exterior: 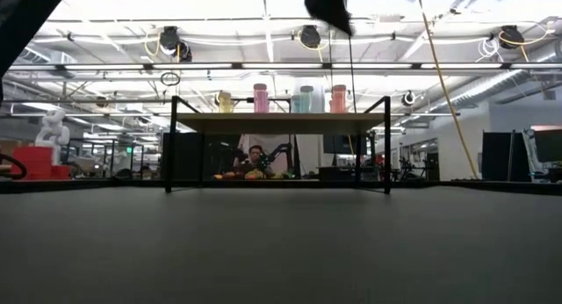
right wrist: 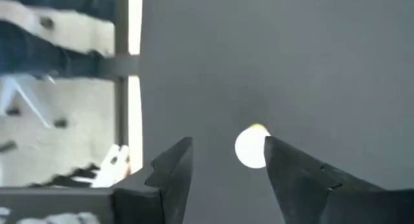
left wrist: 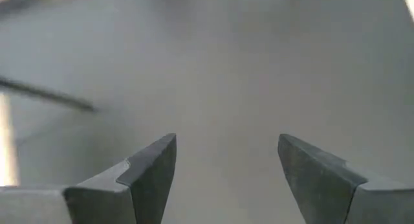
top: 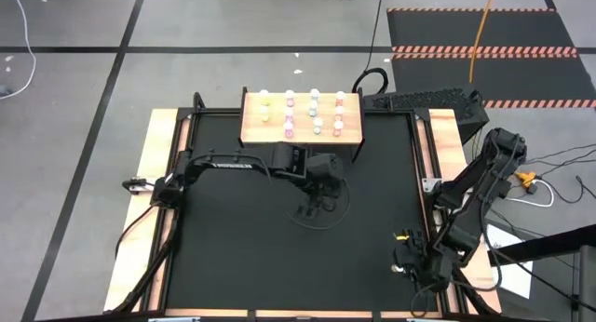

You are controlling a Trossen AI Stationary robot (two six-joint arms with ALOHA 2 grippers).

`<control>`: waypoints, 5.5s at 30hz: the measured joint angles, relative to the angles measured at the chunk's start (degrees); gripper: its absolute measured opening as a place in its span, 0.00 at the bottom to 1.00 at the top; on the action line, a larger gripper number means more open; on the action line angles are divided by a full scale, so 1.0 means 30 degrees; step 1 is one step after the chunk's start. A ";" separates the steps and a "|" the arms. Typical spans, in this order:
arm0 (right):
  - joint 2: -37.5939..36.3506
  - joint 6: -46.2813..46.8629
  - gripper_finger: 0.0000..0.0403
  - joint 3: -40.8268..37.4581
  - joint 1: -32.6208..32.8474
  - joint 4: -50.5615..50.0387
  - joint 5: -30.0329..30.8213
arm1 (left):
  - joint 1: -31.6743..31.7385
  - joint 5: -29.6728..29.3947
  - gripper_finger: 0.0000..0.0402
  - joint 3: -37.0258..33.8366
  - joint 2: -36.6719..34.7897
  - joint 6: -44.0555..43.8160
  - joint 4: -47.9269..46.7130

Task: Pick and place medicine bottles onto shelf by color
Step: Put the yellow pill bottle on the shelf aligned with the other yellow pill bottles

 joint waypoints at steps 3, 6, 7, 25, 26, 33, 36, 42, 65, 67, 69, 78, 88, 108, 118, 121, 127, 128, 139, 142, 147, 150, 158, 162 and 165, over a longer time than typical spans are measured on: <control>0.0674 -0.0544 0.50 0.0000 0.0218 -0.0399 0.0118 | 0.0031 0.0002 0.67 -0.2518 -0.1072 -0.0250 0.0939; 0.1091 -0.0880 0.53 0.0000 0.0302 -0.0790 0.0915 | 0.0066 -0.0034 0.67 -0.6187 -0.3142 -0.1319 0.3574; 0.1186 -0.1050 0.54 0.0000 0.0312 -0.0757 0.1273 | 0.0067 -0.0086 0.67 -0.7606 -0.3864 -0.1771 0.4927; 0.2668 -0.4277 0.56 0.0000 0.0294 -0.0229 0.1482 | -0.0091 -0.5354 0.67 -2.0058 -1.3942 -0.6966 1.2132; 0.2766 -0.4269 0.56 0.0000 0.0294 -0.0229 0.1429 | -0.0077 -0.5649 0.67 -2.0040 -1.3948 -0.6909 1.2411; 0.3281 -0.3710 0.51 0.0000 0.0298 -0.0129 0.0854 | 0.0066 -0.6373 0.67 -2.0020 -1.4265 -0.6382 1.1994; 0.3325 -0.3323 0.46 0.0000 0.0300 -0.0187 0.0488 | 0.0157 -0.6384 0.67 -2.0028 -1.4264 -0.6073 1.2087; 0.3314 -0.2822 0.38 -0.0007 0.0294 -0.0424 0.0480 | 0.0356 -0.6424 0.67 -2.0021 -1.4258 -0.5823 1.2069; 0.1916 -0.8346 0.28 0.2437 -0.4973 -0.3853 -0.1130 | 0.0704 -1.4486 0.67 -1.9908 -2.2714 -0.8910 0.9030; 0.1952 -1.0225 0.28 0.3398 -0.6512 -0.4832 -0.1522 | 0.1021 -1.4770 0.67 -1.9906 -2.3427 -0.9996 0.8459; 0.1961 -1.1710 0.28 0.4281 -0.8289 -0.5511 -0.1722 | 0.1342 -1.4817 0.67 -1.9912 -2.4056 -1.1083 0.7437; 0.3996 -1.6861 0.28 1.0456 -1.5989 -0.8590 -0.2076 | 0.2193 -1.4832 0.67 -1.9919 -2.4735 -1.2924 0.4358; 1.1945 -2.1943 0.29 2.1980 -1.9861 -1.1838 -0.2093 | 0.3111 -1.4786 0.67 -1.9919 -2.4531 -1.2747 0.2678; 1.5576 -2.2208 0.29 2.6104 -2.2364 -0.6636 -0.2974 | 0.4936 -0.6107 0.67 -2.2431 -2.3596 -0.9011 0.5924; 1.5084 -2.0815 0.29 2.6097 -2.2215 -0.7303 -0.3125 | 0.4327 -0.0873 0.67 -2.4604 -1.9774 -0.6237 1.1745; 1.4711 -2.0750 0.29 2.6084 -2.2185 -0.7315 -0.3536 | 0.4113 -0.0644 0.67 -2.4604 -1.8566 -0.5268 1.2275; 1.4410 -2.0279 0.29 2.6097 -2.2233 -0.7380 -0.3567 | 0.3971 -0.0661 0.67 -2.4589 -1.7661 -0.4440 1.4783; 1.4420 -2.0143 0.29 2.6097 -2.2233 -0.7497 -0.3563 | 0.3978 -0.0685 0.67 -2.4597 -1.7675 -0.4601 1.5312; 1.4432 -1.8175 0.29 2.5891 -2.2248 -0.7131 -0.3512 | 0.3847 -0.1338 0.67 -2.4582 -1.7770 -0.4814 1.7085; 1.4432 -1.8025 0.29 2.5886 -2.2248 -0.7150 -0.3512 | 0.3656 -0.1339 0.67 -2.4582 -1.7558 -0.4803 1.7391; 1.4432 -1.7764 0.29 2.5886 -2.2248 -0.7031 -0.3505 | 0.3328 -0.1816 0.66 -2.4562 -1.6953 -0.5100 1.7504; 1.4432 -1.7668 0.29 2.5886 -2.2248 -0.6957 -0.3505 | 0.3283 -0.2095 0.62 -2.4582 -1.6612 -0.5476 1.7687; 1.4432 -1.7668 0.29 2.5886 -2.2248 -0.6946 -0.3525 | 0.3300 -0.2579 0.41 -2.4582 -1.6626 -0.6069 1.7944; 1.4432 -1.7771 0.29 2.5886 -2.2248 -0.6945 -0.3621 | 0.3300 -0.2727 0.34 -2.4582 -1.6619 -0.6129 1.8025; 1.4432 -1.7832 0.29 2.5886 -2.2248 -0.6931 -0.3621 | 0.3300 -0.2730 0.32 -2.4582 -1.6619 -0.6158 1.8025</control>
